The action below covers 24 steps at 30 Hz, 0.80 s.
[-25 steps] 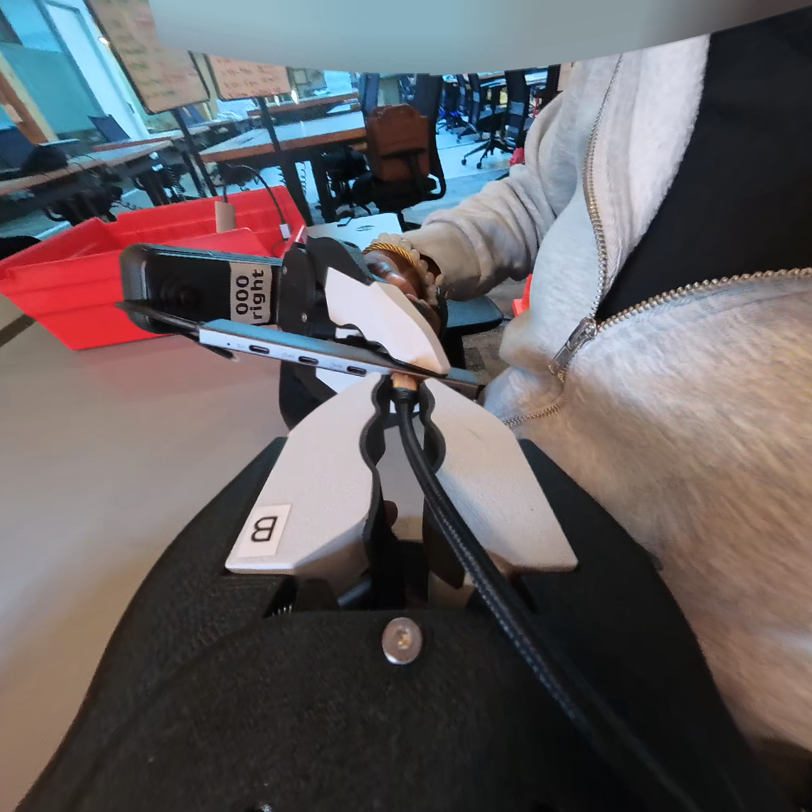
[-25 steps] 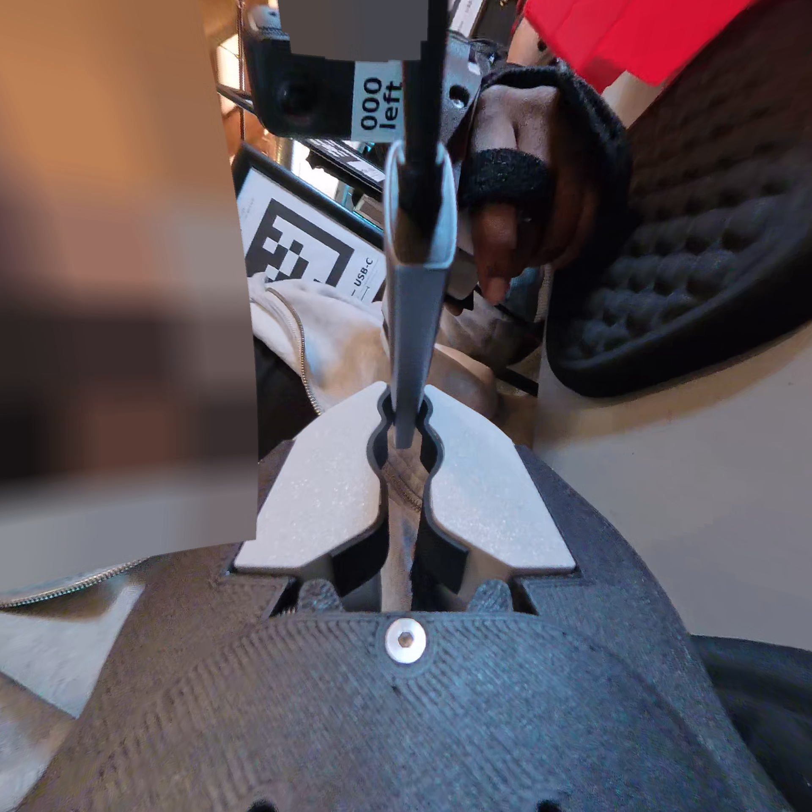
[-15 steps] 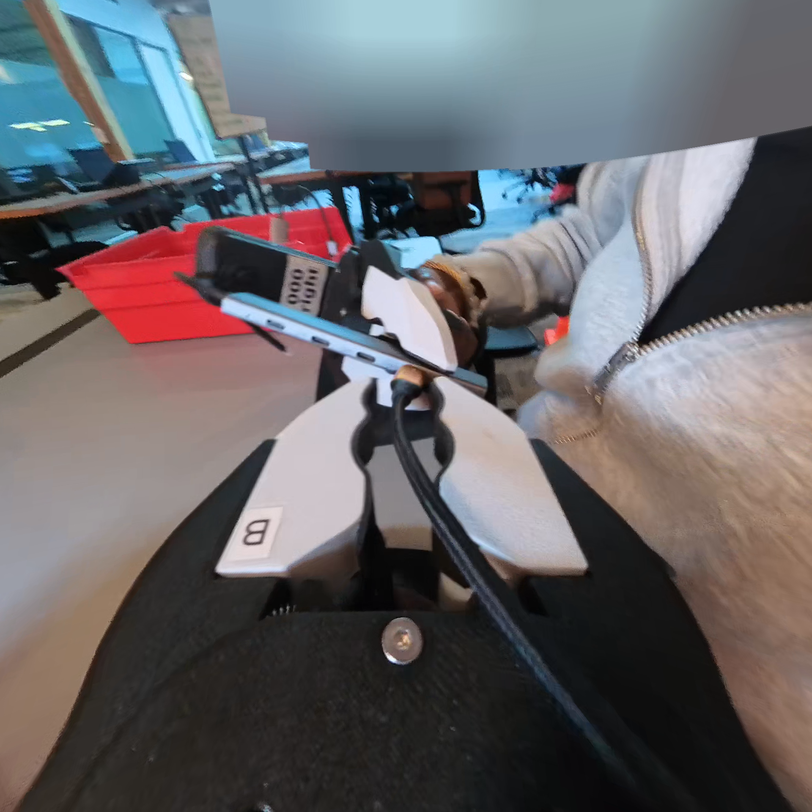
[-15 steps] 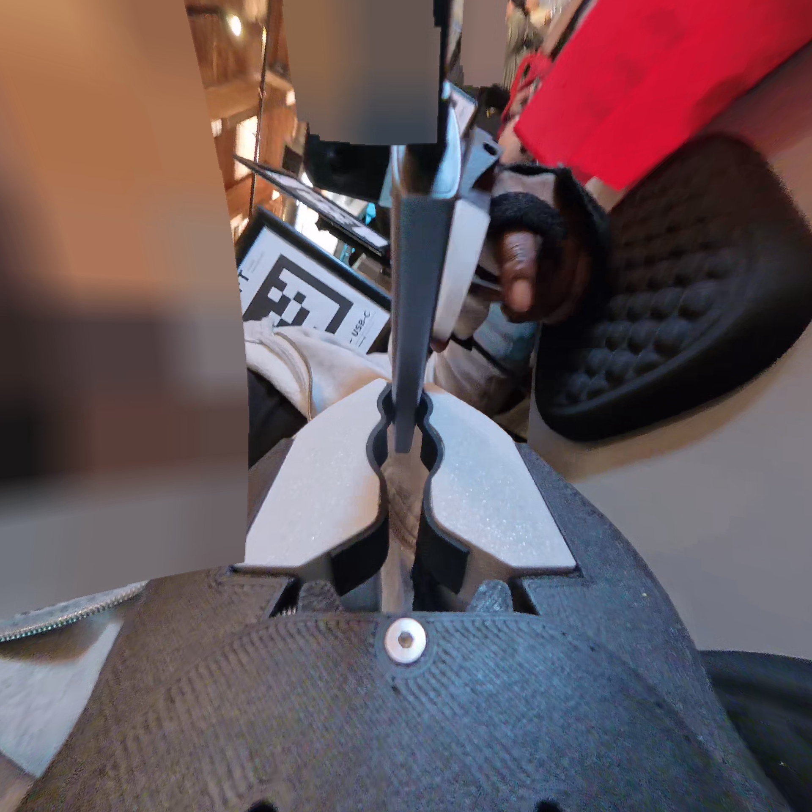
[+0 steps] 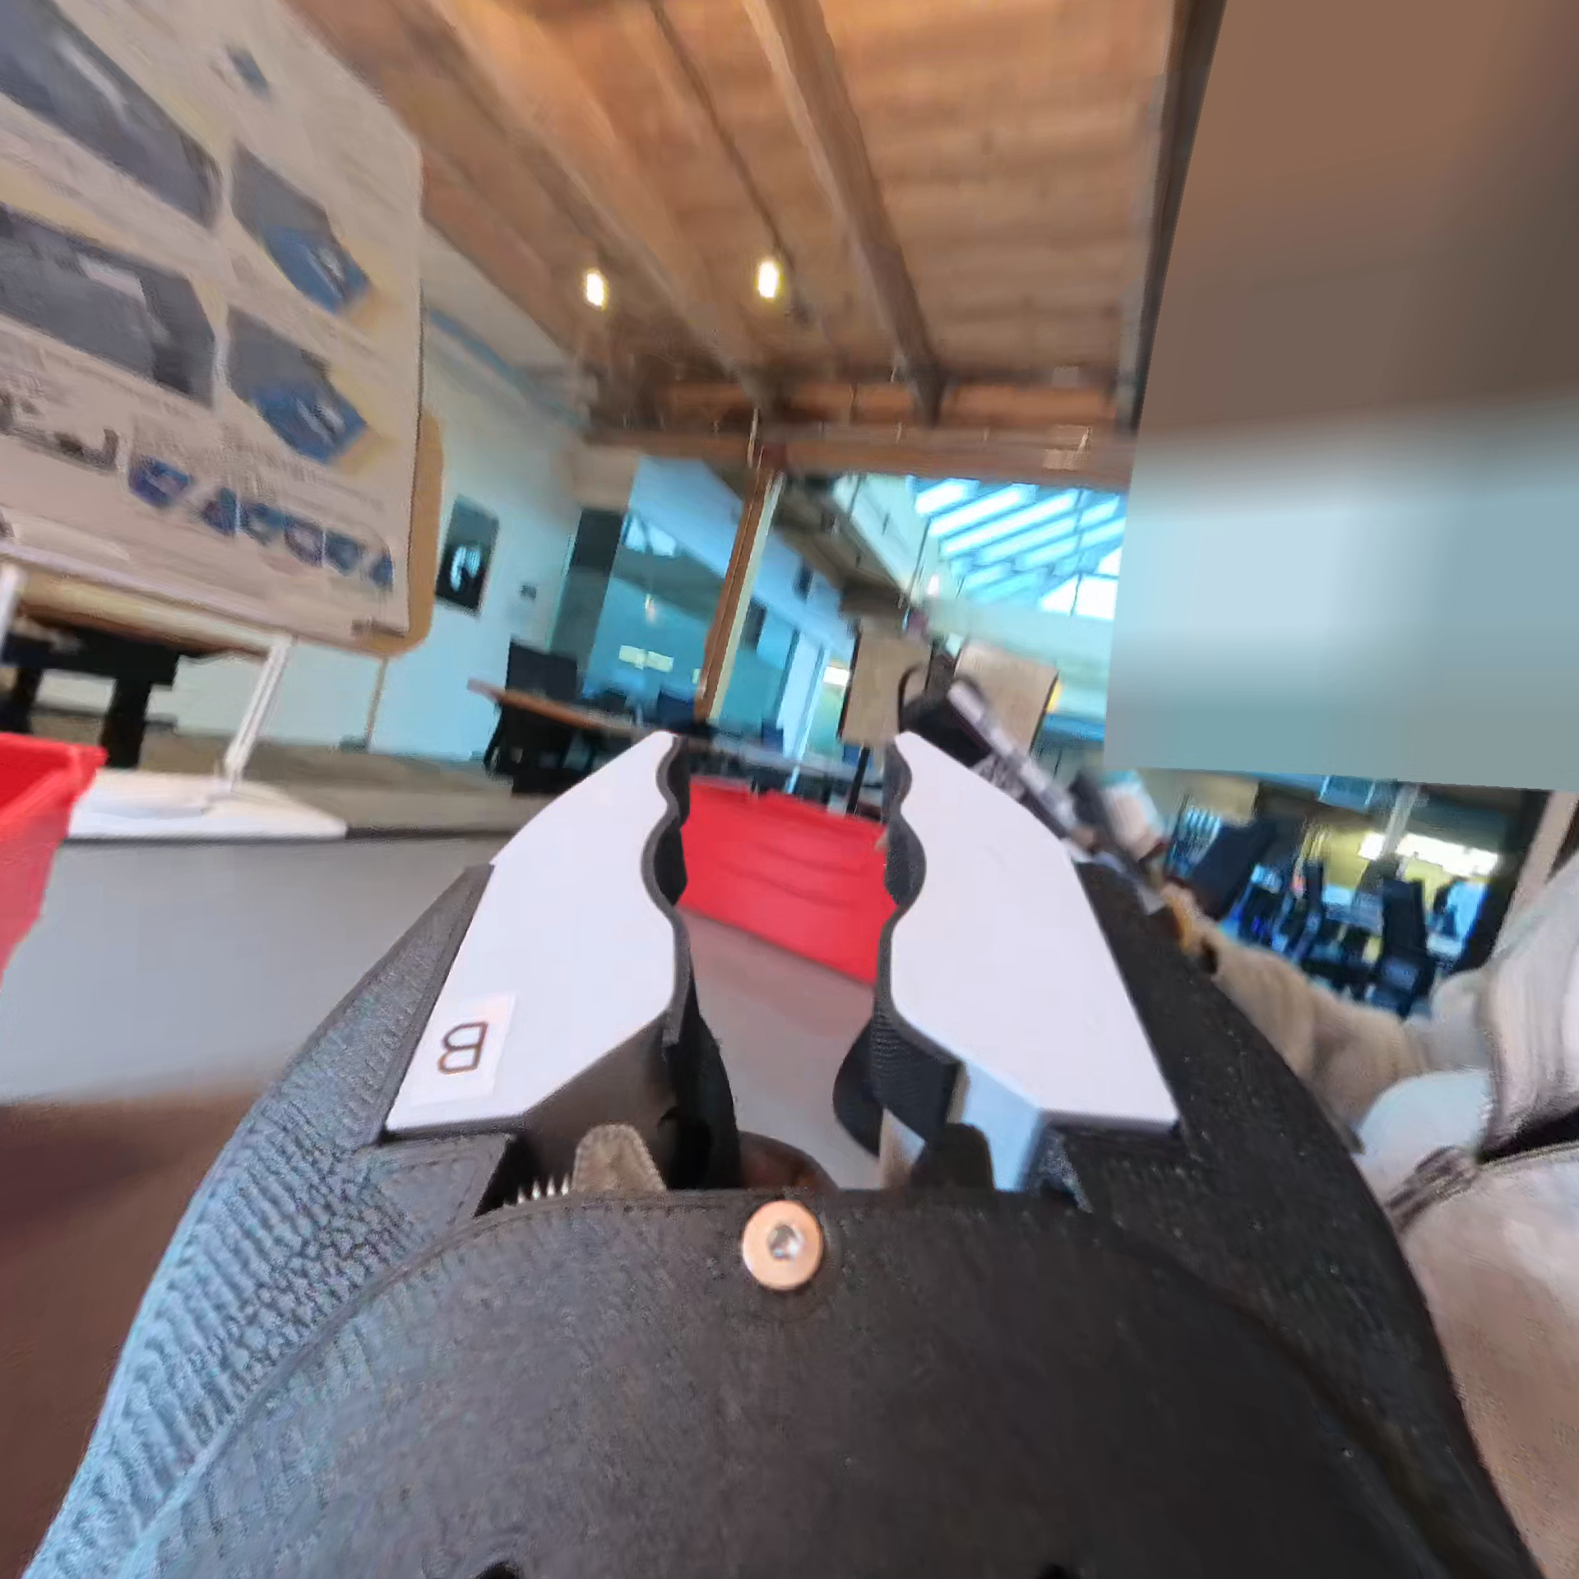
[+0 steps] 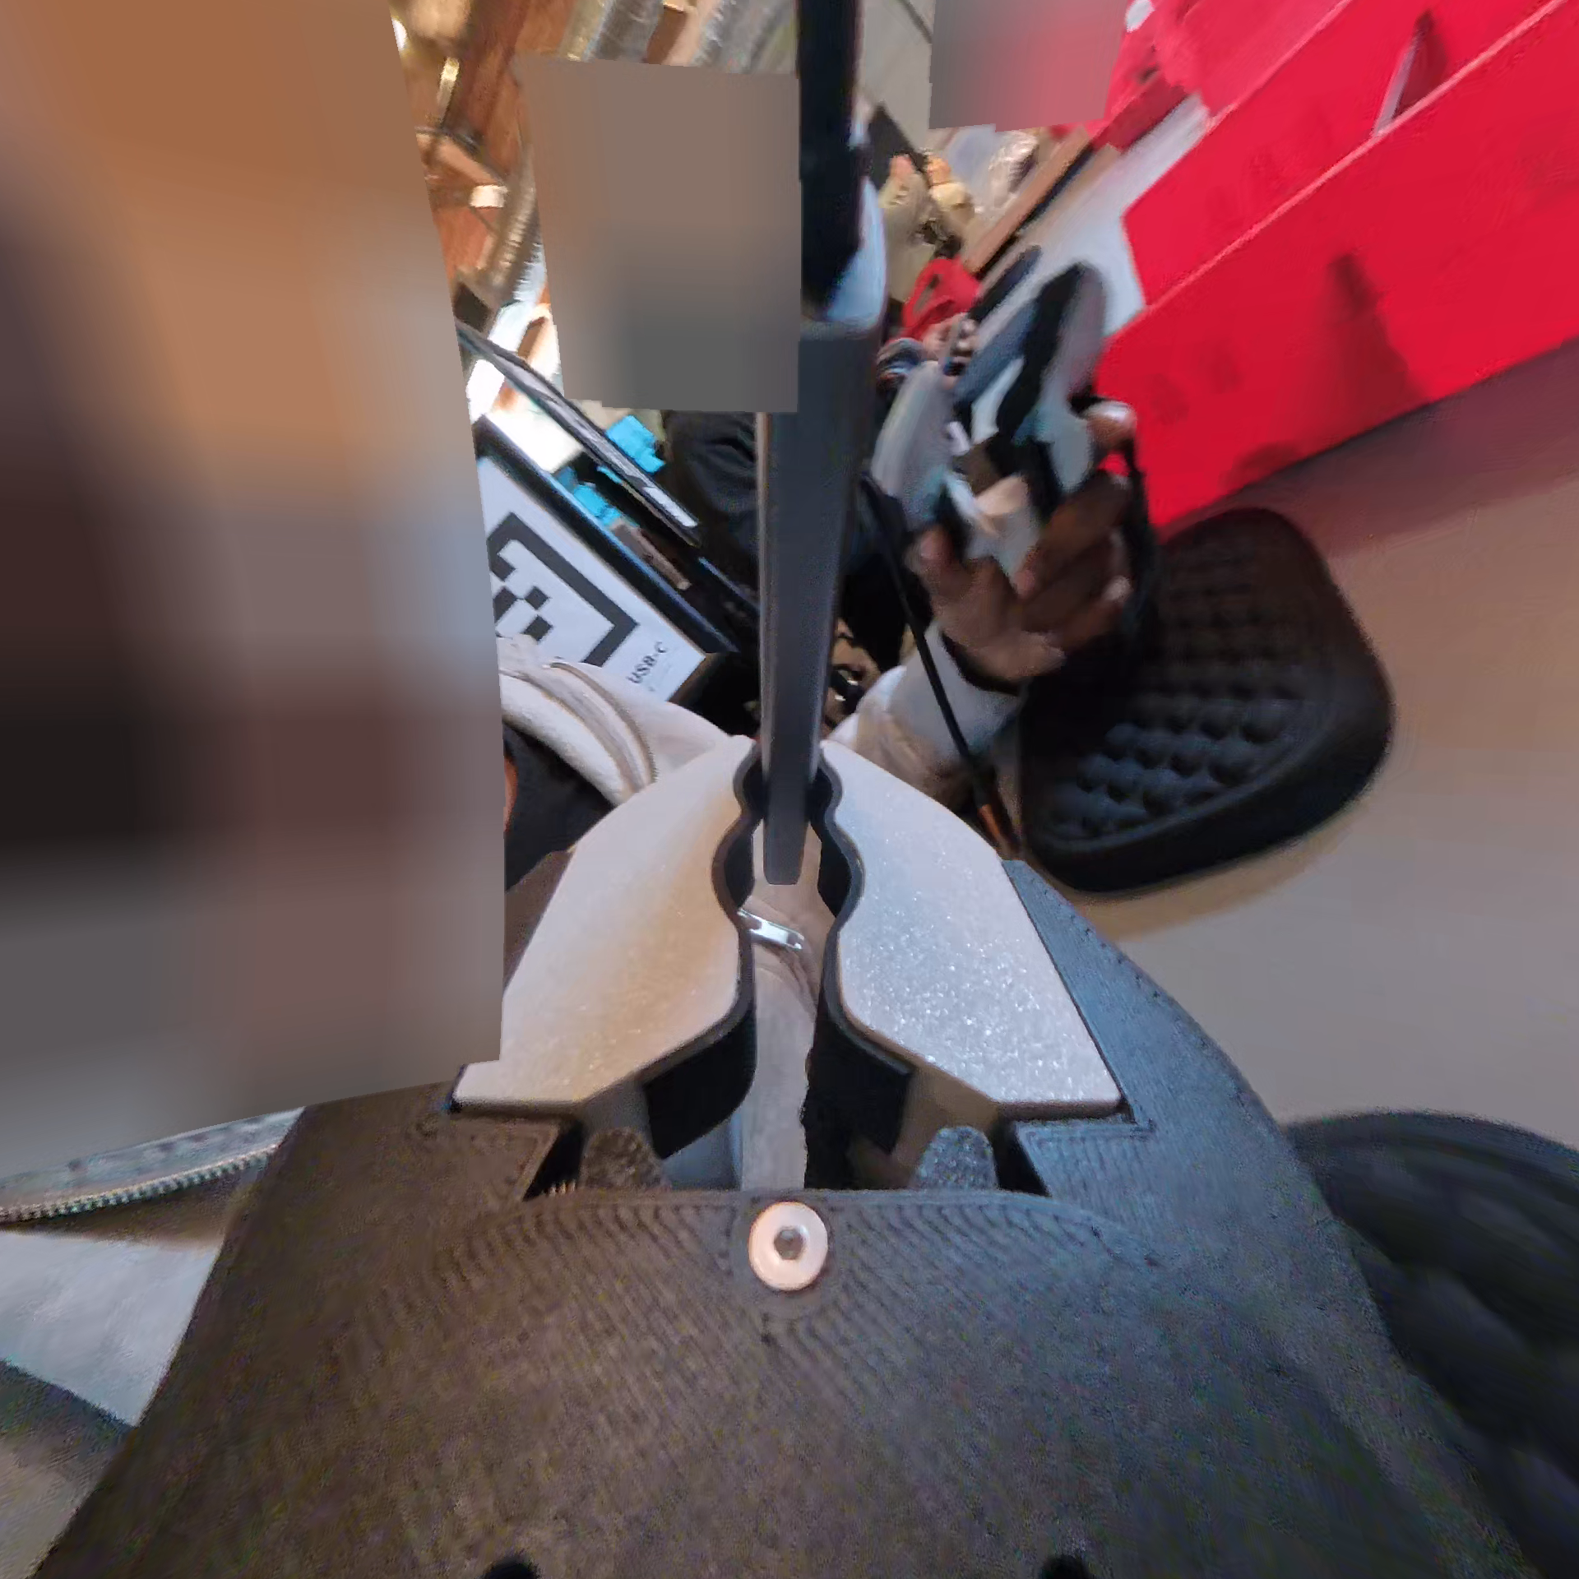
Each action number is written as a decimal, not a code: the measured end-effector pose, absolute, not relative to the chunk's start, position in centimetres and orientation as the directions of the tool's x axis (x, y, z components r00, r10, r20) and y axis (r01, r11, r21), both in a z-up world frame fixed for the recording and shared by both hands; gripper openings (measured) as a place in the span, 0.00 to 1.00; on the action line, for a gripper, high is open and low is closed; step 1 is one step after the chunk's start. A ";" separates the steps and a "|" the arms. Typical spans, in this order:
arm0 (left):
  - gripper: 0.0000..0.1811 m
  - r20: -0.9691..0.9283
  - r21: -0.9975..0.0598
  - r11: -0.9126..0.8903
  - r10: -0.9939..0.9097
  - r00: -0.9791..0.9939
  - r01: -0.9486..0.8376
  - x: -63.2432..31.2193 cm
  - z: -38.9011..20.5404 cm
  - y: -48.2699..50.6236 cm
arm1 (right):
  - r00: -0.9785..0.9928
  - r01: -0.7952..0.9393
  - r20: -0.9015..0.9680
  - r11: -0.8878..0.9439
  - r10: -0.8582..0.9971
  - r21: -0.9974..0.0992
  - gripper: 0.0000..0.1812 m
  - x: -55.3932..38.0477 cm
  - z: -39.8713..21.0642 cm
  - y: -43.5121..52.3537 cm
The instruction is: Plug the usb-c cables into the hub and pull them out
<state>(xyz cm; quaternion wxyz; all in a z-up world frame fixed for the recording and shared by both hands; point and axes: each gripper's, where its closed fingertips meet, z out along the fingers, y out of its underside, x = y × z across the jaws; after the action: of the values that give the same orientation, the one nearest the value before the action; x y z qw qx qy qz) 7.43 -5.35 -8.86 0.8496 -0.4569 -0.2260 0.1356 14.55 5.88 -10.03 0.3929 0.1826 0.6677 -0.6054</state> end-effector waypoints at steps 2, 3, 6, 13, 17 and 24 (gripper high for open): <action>0.21 0.248 -0.767 0.638 0.396 0.884 -0.071 8.4 -7.6 -7.0 | -0.642 0.716 -0.749 0.223 -0.165 -0.662 0.05 13.8 -10.7 6.8; 0.19 0.245 -0.741 0.665 0.391 0.887 -0.088 8.6 -7.2 -7.5 | -0.642 0.718 -0.756 0.247 -0.126 -0.651 0.05 13.4 -11.4 7.3; 0.18 0.228 -0.745 0.658 0.410 0.883 -0.113 8.6 -7.2 -7.6 | -0.618 0.760 -0.784 0.302 0.062 -0.575 0.05 11.4 -15.1 8.6; 0.18 0.098 -0.855 0.490 0.474 0.875 -0.170 9.0 -8.4 -4.8 | -0.522 0.849 -0.781 0.297 0.343 -0.437 0.06 8.3 -22.0 11.0; 0.18 0.050 -0.879 0.437 0.483 0.874 -0.191 9.2 -8.7 -3.9 | -0.547 0.836 -0.742 0.296 0.389 -0.461 0.08 7.9 -22.1 12.2; 0.19 -0.002 -0.936 0.310 0.472 0.882 -0.167 10.2 -8.7 -3.1 | -0.693 0.714 -0.458 0.439 0.558 -0.546 0.31 7.1 -21.8 14.4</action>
<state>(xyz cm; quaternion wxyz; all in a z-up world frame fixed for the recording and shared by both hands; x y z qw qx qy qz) 10.24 -3.07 -8.70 0.7974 -0.5523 -0.1377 0.2003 7.15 14.38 -21.82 0.1052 0.3777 0.8417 -0.3713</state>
